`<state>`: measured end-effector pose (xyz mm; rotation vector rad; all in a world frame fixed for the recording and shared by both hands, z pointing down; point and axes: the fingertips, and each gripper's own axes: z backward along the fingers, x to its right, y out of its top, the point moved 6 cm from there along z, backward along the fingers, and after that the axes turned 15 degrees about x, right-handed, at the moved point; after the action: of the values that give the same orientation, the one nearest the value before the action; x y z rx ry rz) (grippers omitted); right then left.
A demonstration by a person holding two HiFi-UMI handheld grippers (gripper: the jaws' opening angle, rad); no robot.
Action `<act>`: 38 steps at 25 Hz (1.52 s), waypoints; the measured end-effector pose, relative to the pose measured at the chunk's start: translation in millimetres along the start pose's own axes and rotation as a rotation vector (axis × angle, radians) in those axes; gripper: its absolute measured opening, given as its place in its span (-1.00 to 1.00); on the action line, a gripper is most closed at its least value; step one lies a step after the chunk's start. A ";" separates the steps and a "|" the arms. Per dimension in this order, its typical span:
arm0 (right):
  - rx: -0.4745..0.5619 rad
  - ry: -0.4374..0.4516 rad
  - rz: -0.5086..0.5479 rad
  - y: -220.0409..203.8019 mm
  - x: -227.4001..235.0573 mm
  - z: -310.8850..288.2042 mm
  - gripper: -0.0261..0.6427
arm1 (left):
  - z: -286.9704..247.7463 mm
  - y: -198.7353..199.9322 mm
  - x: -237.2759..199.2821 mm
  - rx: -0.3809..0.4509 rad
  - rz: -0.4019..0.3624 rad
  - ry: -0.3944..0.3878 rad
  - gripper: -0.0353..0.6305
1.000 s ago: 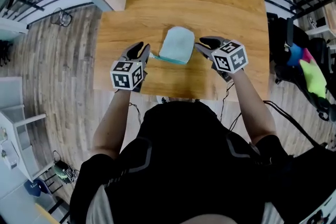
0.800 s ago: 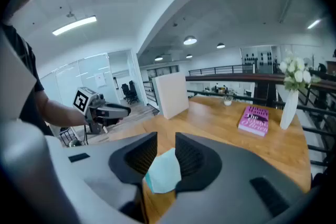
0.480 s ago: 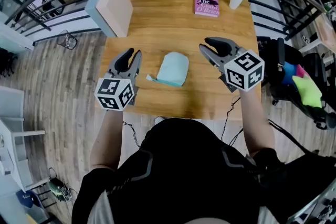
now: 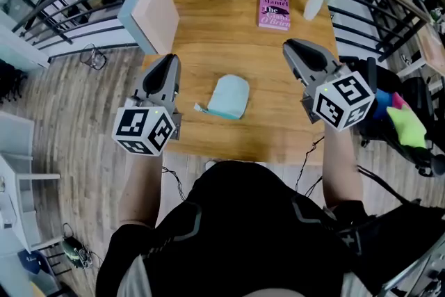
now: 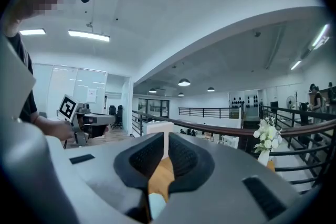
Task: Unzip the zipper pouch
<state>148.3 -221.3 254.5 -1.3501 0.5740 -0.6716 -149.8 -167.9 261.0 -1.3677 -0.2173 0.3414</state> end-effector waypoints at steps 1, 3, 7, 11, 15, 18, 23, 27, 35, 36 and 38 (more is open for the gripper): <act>0.012 -0.008 0.002 3.7 1.5 0.6 -0.83 | -1.2 3.9 1.3 0.004 -0.022 0.002 -0.76; 0.026 -0.013 0.007 8.6 2.1 0.7 -0.89 | -2.1 7.9 1.6 0.009 -0.033 0.012 -0.78; 0.009 0.000 0.035 10.8 -5.8 -0.8 -0.89 | 0.9 11.8 -0.1 0.018 0.004 0.021 -0.81; 0.036 -0.031 0.049 13.9 -5.7 -5.9 -0.89 | 4.6 16.3 -3.5 0.023 0.021 0.037 -0.81; 0.037 -0.061 0.084 17.2 -1.9 -5.7 -0.90 | 5.7 16.0 -4.3 0.014 0.028 0.045 -0.81; 0.031 -0.047 0.091 17.1 -4.4 -8.0 -0.90 | 9.1 15.1 -5.7 0.008 0.013 0.058 -0.81; 0.018 -0.027 0.106 14.1 -10.1 -12.0 -0.90 | 13.4 12.9 -7.6 -0.002 -0.031 0.079 -0.81; 0.014 -0.024 0.110 12.9 -11.5 -13.4 -0.90 | 15.5 12.3 -7.9 -0.009 -0.047 0.086 -0.81; 0.011 -0.019 0.112 13.0 -12.4 -15.2 -0.90 | 17.8 13.7 -7.5 -0.006 -0.040 0.090 -0.81; 0.010 -0.019 0.111 12.5 -12.3 -15.2 -0.90 | 17.8 13.7 -7.3 -0.006 -0.040 0.089 -0.81; 0.010 -0.021 0.109 11.4 -11.9 -14.9 -0.89 | 17.9 13.2 -7.0 -0.006 -0.039 0.088 -0.81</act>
<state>130.6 -221.8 241.0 -1.3055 0.6219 -0.5699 -164.1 -151.8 251.8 -1.3794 -0.1719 0.2481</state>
